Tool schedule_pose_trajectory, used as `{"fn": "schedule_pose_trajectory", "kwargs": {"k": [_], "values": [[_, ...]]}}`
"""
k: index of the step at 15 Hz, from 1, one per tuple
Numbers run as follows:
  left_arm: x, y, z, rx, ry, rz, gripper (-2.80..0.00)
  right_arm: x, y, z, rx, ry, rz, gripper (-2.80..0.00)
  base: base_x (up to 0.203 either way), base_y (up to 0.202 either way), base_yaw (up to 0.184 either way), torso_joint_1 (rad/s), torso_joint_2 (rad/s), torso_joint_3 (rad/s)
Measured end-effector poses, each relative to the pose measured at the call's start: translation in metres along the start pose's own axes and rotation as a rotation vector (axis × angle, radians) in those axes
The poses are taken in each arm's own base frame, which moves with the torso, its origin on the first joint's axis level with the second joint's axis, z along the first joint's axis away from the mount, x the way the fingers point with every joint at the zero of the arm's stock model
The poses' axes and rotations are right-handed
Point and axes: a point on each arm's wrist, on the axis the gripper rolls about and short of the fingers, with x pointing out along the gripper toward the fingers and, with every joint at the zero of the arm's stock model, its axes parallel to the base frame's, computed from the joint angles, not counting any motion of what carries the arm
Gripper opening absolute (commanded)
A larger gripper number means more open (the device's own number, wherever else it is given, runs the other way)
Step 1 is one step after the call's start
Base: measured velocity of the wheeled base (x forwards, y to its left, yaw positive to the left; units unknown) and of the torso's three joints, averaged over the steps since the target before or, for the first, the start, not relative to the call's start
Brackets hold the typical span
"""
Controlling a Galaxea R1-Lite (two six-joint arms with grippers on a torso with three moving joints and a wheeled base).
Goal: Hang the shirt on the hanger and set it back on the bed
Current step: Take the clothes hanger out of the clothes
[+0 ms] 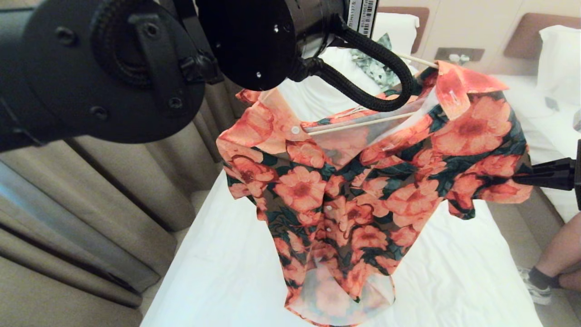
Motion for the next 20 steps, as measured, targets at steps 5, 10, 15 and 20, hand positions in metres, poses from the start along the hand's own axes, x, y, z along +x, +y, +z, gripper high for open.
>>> {"fn": "schedule_pose_trajectory", "kwargs": {"k": [5,10,15,20], "values": [[0.000,-0.005,-0.003,0.002,0.008,-0.011,-2.80,-0.007,0.004,0.008,-0.020,-0.021,-0.011,0.00,0.000,0.000,0.000,0.000,0.00,0.000],[0.008,-0.021,-0.024,-0.014,0.049,-0.028,-2.80,-0.029,0.005,0.030,-0.037,-0.091,-0.052,-2.80,0.000,0.000,0.000,0.000,0.00,0.000],[0.012,-0.026,-0.029,-0.012,0.068,0.020,-2.80,-0.057,-0.002,0.077,0.089,-0.194,-0.118,-2.80,0.000,0.000,0.000,0.000,0.00,0.000],[0.015,-0.027,-0.031,-0.007,0.074,0.072,-2.80,-0.069,0.000,0.109,0.216,-0.275,-0.113,-2.80,0.000,0.000,0.000,0.000,0.00,0.000]]}}
